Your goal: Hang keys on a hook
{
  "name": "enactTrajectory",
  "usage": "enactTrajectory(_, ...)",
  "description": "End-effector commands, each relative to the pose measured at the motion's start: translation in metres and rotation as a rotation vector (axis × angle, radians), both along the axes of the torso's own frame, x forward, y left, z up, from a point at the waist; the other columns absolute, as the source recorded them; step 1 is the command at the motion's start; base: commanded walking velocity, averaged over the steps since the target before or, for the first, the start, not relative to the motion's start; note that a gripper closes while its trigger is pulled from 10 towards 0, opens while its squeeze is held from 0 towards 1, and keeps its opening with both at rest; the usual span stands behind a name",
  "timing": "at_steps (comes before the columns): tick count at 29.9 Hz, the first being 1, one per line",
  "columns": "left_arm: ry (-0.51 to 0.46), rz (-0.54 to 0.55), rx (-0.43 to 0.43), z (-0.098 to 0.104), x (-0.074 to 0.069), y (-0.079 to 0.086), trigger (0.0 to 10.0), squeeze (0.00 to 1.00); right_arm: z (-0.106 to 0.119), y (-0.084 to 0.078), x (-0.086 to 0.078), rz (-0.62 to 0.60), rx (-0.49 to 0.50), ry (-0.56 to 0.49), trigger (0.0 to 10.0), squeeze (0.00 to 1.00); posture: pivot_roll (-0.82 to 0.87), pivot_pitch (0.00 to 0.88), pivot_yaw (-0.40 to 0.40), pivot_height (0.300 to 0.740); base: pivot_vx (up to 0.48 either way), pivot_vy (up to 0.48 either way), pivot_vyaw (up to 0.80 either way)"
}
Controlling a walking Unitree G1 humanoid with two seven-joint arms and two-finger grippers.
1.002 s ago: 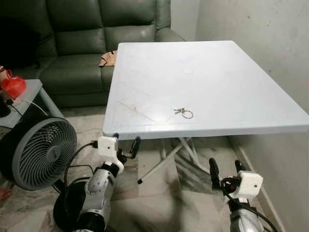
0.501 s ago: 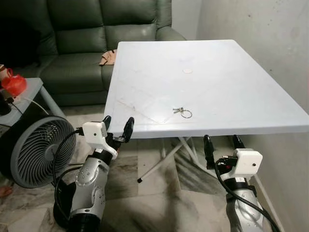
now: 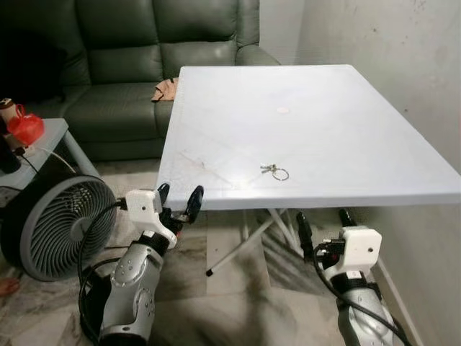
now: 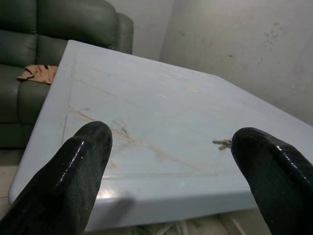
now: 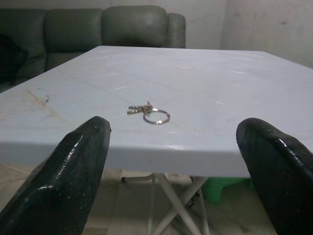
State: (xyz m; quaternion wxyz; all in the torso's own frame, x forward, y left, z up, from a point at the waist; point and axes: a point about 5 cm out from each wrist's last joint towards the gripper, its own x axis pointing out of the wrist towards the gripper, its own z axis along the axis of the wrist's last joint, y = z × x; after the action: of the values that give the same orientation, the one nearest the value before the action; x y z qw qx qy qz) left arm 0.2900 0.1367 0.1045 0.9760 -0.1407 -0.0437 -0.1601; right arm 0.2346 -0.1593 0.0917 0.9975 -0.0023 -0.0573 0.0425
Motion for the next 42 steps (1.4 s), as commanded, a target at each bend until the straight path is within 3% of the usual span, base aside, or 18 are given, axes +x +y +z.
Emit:
enactTrajectory(1,0.007,0.009,0.015,0.001,-0.002,0.004,10.0,0.0,0.006,0.004,0.001,0.019,-0.005,-0.014,10.0,0.0,-0.04,0.0,0.03,0.74,0.409,0.0,0.0)
enactTrajectory(10,0.011,-0.005,0.018,0.002,-0.002,0.001,10.0,0.0,0.009,0.002,-0.001,0.019,-0.087,-0.025,10.0,0.0,-0.03,0.0,0.031,0.74,0.414,0.0,0.27)
enactTrajectory(17,0.01,-0.011,0.024,0.003,-0.003,-0.001,10.0,0.0,0.006,0.003,-0.001,0.023,-0.017,-0.004,10.0,0.0,-0.03,0.0,0.031,0.74,0.408,0.0,0.59)
enactTrajectory(21,0.001,-0.008,0.019,0.004,-0.004,-0.002,10.0,0.0,0.005,0.004,-0.001,0.027,-0.026,0.008,10.0,0.0,-0.03,0.0,0.031,0.74,0.139,0.0,0.0)
enactTrajectory(24,0.008,0.01,0.094,0.002,-0.004,-0.003,10.0,0.0,0.004,0.005,0.0,0.035,-0.047,0.026,10.0,0.0,-0.03,0.0,0.031,0.74,0.0,0.0,0.0)
enactTrajectory(31,-0.023,-0.073,0.151,-0.001,-0.011,-0.007,10.0,0.0,0.009,0.015,0.0,0.155,-0.184,-0.003,10.0,0.0,-0.03,0.0,0.034,0.74,0.0,0.0,0.0)
enactTrajectory(35,-0.068,-0.174,0.24,-0.003,-0.02,-0.017,10.0,0.0,0.015,0.025,0.001,0.277,-0.353,-0.033,10.0,0.0,-0.03,0.0,0.027,0.74,0.0,0.0,0.0)
enactTrajectory(42,-0.083,-0.205,0.269,-0.006,-0.027,-0.021,10.0,0.0,0.015,0.038,0.0,0.358,-0.432,-0.032,10.0,0.0,-0.02,0.0,0.019,0.74,0.0,0.0,0.0)
